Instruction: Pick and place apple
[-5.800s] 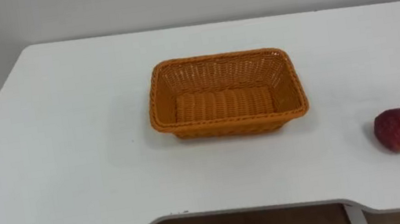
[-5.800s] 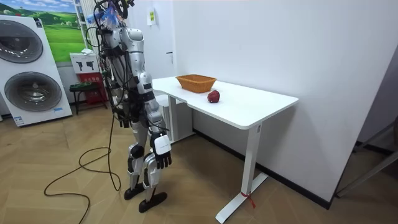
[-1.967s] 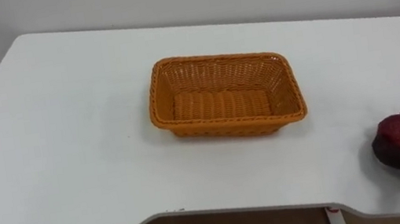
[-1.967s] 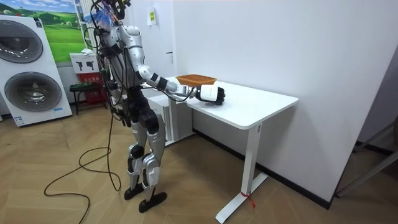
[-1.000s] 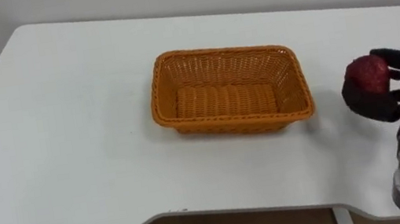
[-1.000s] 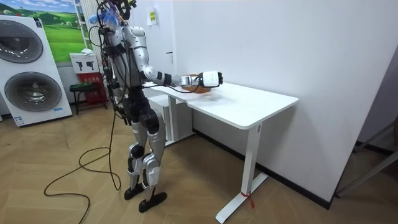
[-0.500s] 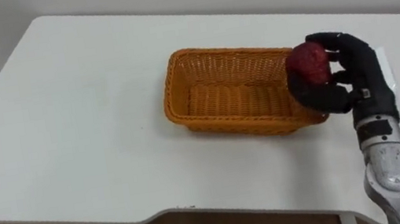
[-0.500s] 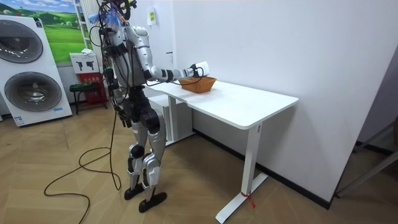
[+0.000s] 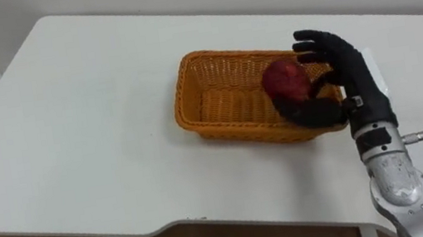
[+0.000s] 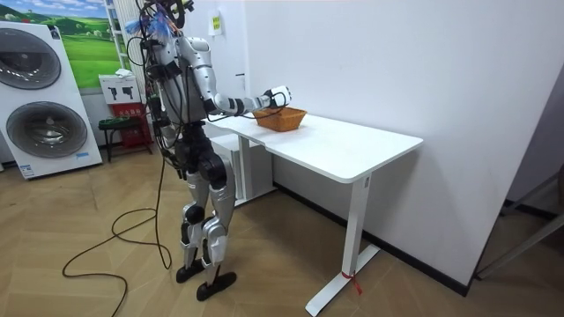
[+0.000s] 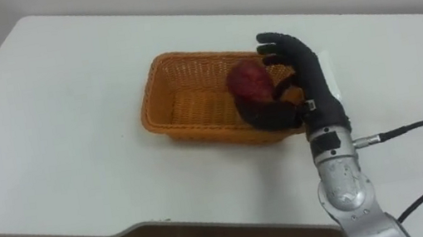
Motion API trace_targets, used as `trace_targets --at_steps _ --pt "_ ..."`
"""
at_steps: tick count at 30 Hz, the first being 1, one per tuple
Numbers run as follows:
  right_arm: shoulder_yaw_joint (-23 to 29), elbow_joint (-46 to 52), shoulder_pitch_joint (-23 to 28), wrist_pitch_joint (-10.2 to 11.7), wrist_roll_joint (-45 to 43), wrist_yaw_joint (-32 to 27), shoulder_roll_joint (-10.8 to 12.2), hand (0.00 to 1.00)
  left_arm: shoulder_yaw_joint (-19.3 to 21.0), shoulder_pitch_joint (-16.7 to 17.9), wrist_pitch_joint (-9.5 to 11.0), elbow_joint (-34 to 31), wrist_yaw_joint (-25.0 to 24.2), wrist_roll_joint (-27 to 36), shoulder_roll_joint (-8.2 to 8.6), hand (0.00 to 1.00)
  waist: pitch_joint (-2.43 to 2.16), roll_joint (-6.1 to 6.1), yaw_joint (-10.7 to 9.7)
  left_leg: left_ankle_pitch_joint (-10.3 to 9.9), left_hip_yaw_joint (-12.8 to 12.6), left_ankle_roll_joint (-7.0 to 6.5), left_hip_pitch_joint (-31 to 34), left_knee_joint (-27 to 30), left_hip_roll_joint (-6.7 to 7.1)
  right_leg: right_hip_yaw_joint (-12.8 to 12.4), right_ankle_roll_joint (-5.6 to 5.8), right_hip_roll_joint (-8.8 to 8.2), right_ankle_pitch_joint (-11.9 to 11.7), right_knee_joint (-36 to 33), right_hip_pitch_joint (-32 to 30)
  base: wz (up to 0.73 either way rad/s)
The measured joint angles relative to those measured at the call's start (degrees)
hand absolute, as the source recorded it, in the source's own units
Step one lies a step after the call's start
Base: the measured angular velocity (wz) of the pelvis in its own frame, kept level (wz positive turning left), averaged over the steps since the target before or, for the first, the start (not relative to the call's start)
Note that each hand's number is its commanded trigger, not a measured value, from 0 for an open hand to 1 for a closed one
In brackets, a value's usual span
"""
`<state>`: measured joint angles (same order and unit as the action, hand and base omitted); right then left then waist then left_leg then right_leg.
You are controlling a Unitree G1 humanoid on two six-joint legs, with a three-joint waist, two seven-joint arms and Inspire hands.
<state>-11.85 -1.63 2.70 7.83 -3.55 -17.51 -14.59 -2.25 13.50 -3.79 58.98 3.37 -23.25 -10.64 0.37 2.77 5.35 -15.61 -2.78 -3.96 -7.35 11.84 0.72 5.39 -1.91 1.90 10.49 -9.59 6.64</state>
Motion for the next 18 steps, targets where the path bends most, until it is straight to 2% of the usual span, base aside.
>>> trace_targets --at_steps 14,18 --pt "-0.4 0.0 -0.6 -0.5 -0.1 2.2 0.2 0.0 -0.3 0.6 -0.4 -1.4 0.0 -0.1 0.07 0.0 -0.06 -0.08 -0.2 0.0 0.5 0.01 -0.1 0.0 0.0 0.7 0.0 -0.04 0.0 0.1 0.2 0.01" --pt "-0.2 0.0 -0.6 -0.5 -0.1 2.2 0.2 0.0 -0.2 0.6 -0.5 -1.4 0.0 -1.2 0.05 0.0 -0.21 0.1 -0.3 0.0 0.5 0.01 -0.1 -0.1 0.0 0.9 0.0 -0.06 0.0 0.1 0.3 0.0"
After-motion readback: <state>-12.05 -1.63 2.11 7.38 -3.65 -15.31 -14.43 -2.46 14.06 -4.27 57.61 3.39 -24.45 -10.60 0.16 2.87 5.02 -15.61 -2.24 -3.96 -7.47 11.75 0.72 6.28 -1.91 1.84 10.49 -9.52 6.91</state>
